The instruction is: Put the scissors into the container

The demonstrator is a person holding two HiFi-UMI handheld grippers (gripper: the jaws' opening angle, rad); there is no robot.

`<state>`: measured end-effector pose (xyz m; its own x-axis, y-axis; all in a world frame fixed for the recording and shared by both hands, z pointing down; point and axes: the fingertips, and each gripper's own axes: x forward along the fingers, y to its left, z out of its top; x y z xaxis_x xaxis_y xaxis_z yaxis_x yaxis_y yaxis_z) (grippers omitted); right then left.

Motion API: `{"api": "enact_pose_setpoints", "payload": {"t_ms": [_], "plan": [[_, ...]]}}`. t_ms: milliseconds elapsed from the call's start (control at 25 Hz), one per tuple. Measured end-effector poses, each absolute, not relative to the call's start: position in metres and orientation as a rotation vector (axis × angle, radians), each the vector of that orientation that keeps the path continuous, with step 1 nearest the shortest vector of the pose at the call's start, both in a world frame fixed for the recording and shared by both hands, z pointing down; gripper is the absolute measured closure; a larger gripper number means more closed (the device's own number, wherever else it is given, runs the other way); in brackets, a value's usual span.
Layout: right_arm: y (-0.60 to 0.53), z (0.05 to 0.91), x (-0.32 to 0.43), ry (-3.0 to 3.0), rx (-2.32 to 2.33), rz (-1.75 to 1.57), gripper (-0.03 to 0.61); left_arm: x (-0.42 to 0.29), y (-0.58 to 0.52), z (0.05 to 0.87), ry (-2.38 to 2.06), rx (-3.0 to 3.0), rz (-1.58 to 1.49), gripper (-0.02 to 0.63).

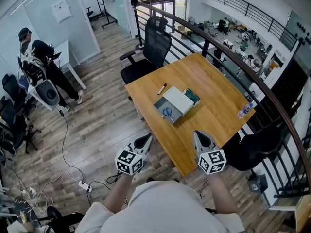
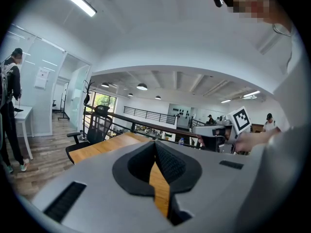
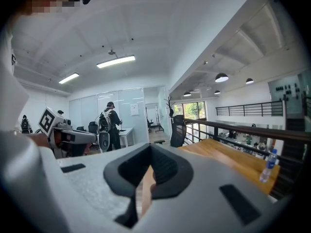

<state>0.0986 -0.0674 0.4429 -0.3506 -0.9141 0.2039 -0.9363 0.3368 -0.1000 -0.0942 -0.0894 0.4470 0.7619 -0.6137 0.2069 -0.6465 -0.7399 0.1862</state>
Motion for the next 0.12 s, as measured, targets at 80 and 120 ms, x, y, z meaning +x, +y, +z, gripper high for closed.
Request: {"api": "enact_pose_setpoints", "payload": {"t_ms": [80, 120], "plan": [[-0.0659, 0.4466, 0.1020, -2.473, 1.724, 0.320, 0.577, -0.0907, -0.0875, 0.4478, -0.984, 2.711, 0.195, 0.620], [-0.0650, 0.4482, 0.1037, -2.471, 1.725, 0.327, 0.577, -0.0889, -0.0866, 0.4481, -0.982, 2.711, 0.196, 0.620]]}}
